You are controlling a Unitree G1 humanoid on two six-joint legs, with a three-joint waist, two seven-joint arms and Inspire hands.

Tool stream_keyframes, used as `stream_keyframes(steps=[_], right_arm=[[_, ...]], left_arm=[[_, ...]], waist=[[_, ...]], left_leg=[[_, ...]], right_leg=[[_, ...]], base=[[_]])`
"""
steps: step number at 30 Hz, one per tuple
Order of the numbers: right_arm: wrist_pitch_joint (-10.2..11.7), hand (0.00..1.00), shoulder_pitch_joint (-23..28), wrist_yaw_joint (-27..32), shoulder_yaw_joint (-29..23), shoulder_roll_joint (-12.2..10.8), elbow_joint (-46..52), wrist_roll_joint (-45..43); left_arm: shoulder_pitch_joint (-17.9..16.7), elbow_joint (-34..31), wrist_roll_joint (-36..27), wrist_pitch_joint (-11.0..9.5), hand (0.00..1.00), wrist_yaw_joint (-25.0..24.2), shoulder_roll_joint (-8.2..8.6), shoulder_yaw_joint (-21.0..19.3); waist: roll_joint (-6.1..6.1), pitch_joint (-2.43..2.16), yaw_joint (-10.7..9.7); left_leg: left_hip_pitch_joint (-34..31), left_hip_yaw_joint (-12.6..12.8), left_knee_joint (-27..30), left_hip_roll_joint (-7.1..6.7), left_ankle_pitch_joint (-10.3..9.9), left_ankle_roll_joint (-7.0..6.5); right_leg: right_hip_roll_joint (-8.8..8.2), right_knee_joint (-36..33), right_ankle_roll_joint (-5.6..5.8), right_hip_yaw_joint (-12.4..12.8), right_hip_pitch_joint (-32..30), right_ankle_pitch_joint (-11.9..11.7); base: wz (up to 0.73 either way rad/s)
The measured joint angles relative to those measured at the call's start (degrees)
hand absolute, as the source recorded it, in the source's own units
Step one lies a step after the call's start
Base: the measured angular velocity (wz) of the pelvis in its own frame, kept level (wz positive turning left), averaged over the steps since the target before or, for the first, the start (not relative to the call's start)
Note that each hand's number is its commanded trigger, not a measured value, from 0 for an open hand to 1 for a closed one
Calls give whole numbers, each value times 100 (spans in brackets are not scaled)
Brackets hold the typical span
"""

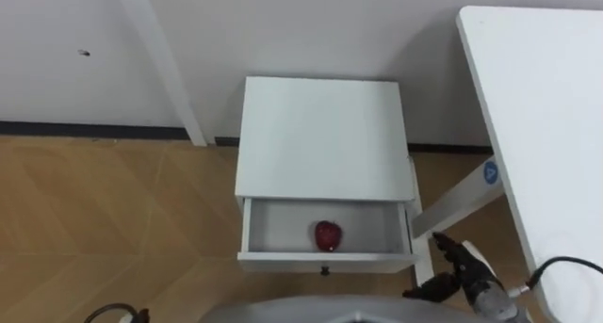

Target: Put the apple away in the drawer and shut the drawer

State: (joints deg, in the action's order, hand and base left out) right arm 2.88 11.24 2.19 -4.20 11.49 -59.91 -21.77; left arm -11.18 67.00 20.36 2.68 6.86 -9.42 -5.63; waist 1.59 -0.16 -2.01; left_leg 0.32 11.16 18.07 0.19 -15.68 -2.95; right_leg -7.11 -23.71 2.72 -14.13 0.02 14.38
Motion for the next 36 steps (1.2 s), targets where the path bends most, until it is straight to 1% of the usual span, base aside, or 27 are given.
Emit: stream_keyframes(steps=[1, 2, 3, 4, 5, 6, 7, 8, 9, 10, 12, 14, 17, 19, 20, 21, 22, 23, 25, 26, 27, 28, 29, 30, 32, 34, 36], right_arm=[[-150, 0, 15, 50, -176, 35, -165, 7], [-239, 0, 31, 76, -226, 43, -230, 52], [-406, 0, 81, 76, -244, 69, -338, 199], [-438, 0, 125, 74, -278, 78, -417, 245], [-503, 0, 159, 61, -416, 69, -576, 350], [-549, 0, 173, 33, -453, 62, -690, 472], [-546, 0, 197, 0, -466, 53, -747, 593], [-545, 0, 228, -5, -477, 53, -767, 607], [-533, 0, 288, -8, -450, 62, -818, 682], [-531, 0, 283, -11, -367, 61, -952, 799], [-532, 0, 293, -16, -244, 51, -1132, 975], [-538, 0, 305, 10, -132, 46, -1175, 1238], [-524, 0, 264, 94, -149, 132, -1128, 1492], [-536, 0, 222, 161, -148, 161, -1129, 1608], [-549, 0, 208, 175, -147, 171, -1129, 1695], [-564, 0, 213, 173, -145, 168, -1144, 1774], [-627, 0, 246, 166, -146, 163, -1146, 1787], [-643, 0, 275, 163, -151, 163, -1146, 1788], [-675, 0, 296, 150, -163, 148, -1138, 1743], [-667, 0, 292, 151, -163, 138, -1135, 1716], [-645, 0, 280, 166, -178, 122, -1133, 1648], [-641, 0, 230, 192, -255, 102, -1134, 1491], [-638, 0, 161, 205, -331, 100, -1138, 1401], [-607, 0, 1, 234, -466, 99, -1144, 1260], [-488, 0, -156, 317, -678, 109, -1173, 1200], [-418, 0, -313, 400, -681, 109, -1196, 1218], [-418, 0, -355, 400, -604, 47, -1182, 1223]], left_arm=[[61, 76, -1, -3, 0, -52, 10, -46], [93, 116, -20, -3, 0, -80, -12, -63], [121, 176, -70, -5, 0, -92, -79, -61], [123, 197, -70, -5, 0, -92, -106, -62], [112, 229, -67, -2, 0, -94, -154, -65], [96, 231, -69, -4, 0, -106, -215, -67], [123, 235, -71, 24, 0, -112, -285, -60], [154, 236, -74, 69, 0, -108, -297, -48], [213, 230, -155, 163, 0, -104, -305, 35], [307, 255, -297, 261, 0, -106, -321, 100], [397, 334, -354, 400, 0, -122, -330, 135], [427, 369, -356, 524, 0, -133, -337, 135], [302, 369, -346, 657, 0, -143, -317, 127], [204, 359, -401, 705, 0, -139, -318, 128], [113, 333, -398, 689, 0, -136, -321, 124], [51, 335, -398, 686, 0, -132, -335, 104], [-26, 306, -398, 687, 0, -119, -339, 86], [-72, 274, -398, 687, 0, -113, -333, 77], [-59, 248, -445, 709, 0, -53, -323, 11], [-47, 194, -490, 727, 0, -13, -326, 6], [9, 93, -533, 725, 0, 76, -327, -29], [80, 24, -608, 701, 0, 191, -331, -110], [121, 3, -608, 688, 0, 239, -333, -153], [161, -4, -606, 657, 0, 290, -347, -270], [191, 9, -610, 594, 0, 313, -338, -358], [227, 56, -670, 513, 0, 344, -302, -361], [294, 57, -750, 445, 0, 352, -282, -359]], waist=[[-109, -4, -9], [-119, 0, -21], [-130, -1, -59], [-159, 2, -110], [-239, 5, -204], [-336, 0, -250], [-342, 13, -291], [-377, 15, -313], [-463, 30, -317], [-535, 53, -315], [-597, 80, -325], [-547, 80, -336], [-476, 74, -340], [-471, 70, -367], [-451, 68, -359], [-417, 58, -341], [-329, 72, -357], [-272, 75, -360], [-100, 53, -329], [-54, 52, -327], [-32, 34, -317], [53, 12, -242], [83, 17, -207], [155, 29, -171], [197, 30, -144], [180, 27, -137], [165, 18, -124]], left_leg=[[-64, 105, 127, -13, -67, -83], [-82, 129, 165, -36, -93, -125], [-86, 152, 200, -141, -126, -219], [-96, 143, 258, -156, -157, -271], [-105, 134, 374, -145, -224, -360], [-201, 165, 559, -91, -311, -446], [-344, 170, 728, -61, -358, -497], [-406, 186, 790, -4, -373, -520], [-516, 194, 902, 164, -394, -546], [-591, 196, 963, 323, -398, -547], [-611, 158, 990, 474, -399, -547], [-613, 82, 1121, 545, -462, -550], [-681, 45, 1347, 545, -592, -612], [-720, 6, 1383, 511, -618, -633], [-710, -21, 1350, 456, -619, -635], [-665, -35, 1301, 368, -632, -602], [-555, -41, 1157, 246, -622, -578], [-489, -38, 1067, 180, -604, -545], [-294, -38, 653, -59, -477, -312], [-256, -37, 523, -111, -429, -219], [-191, -20, 302, -148, -319, -109], [-121, 11, 68, -200, -210, -4], [-107, 65, 10, -201, -181, -6], [-77, 135, -58, -204, -167, -16], [5, 128, -86, -184, -160, -26], [134, 115, -137, -136, -157, -25], [253, 65, -302, -94, -99, -110]], right_leg=[[-187, -891, 7, 17, -460, -44], [-308, -1363, 12, 35, -716, -107], [-538, -2265, -20, 154, -1203, -399], [-615, -2642, -8, 187, -1431, -656], [-694, -3339, -19, 349, -1928, -1367], [-662, -4286, -4, 527, -2524, -1849], [-585, -5829, -43, 605, -3255, -1670], [-514, -6593, -53, 591, -3623, -1549], [-302, -7720, -81, 434, -4287, -1313], [-175, -8521, -112, 238, -4944, -1075], [-163, -9048, -108, 122, -5673, -821], [-239, -9227, -55, 232, -6019, -687], [-471, -9230, -71, 374, -5824, -646], [-601, -8728, -64, 400, -5232, -646], [-629, -8000, -39, 449, -4652, -659], [-614, -6909, 4, 453, -3930, -678], [-581, -5491, 65, 435, -3105, -682], [-551, -4748, 88, 426, -2687, -683], [-306, -2190, 233, 429, -1407, -570], [-225, -1666, 273, 449, -1163, -519], [-71, -764, 276, 475, -796, -466], [37, -20, 267, 552, -533, -467], [110, 296, 225, 622, -430, -515], [189, 791, 135, 654, -240, -720], [293, 1284, 134, 620, 87, -753], [351, 1449, 131, 601, 257, -746], [432, 1508, 52, 576, 324, -667]], base=[[0], [-5], [0], [-3], [-12], [-27], [-30], [-25], [-15], [-12], [5], [18], [10], [8], [11], [12], [11], [8], [2], [0], [-11], [-21], [-42], [-37], [-42], [-24], [7]])
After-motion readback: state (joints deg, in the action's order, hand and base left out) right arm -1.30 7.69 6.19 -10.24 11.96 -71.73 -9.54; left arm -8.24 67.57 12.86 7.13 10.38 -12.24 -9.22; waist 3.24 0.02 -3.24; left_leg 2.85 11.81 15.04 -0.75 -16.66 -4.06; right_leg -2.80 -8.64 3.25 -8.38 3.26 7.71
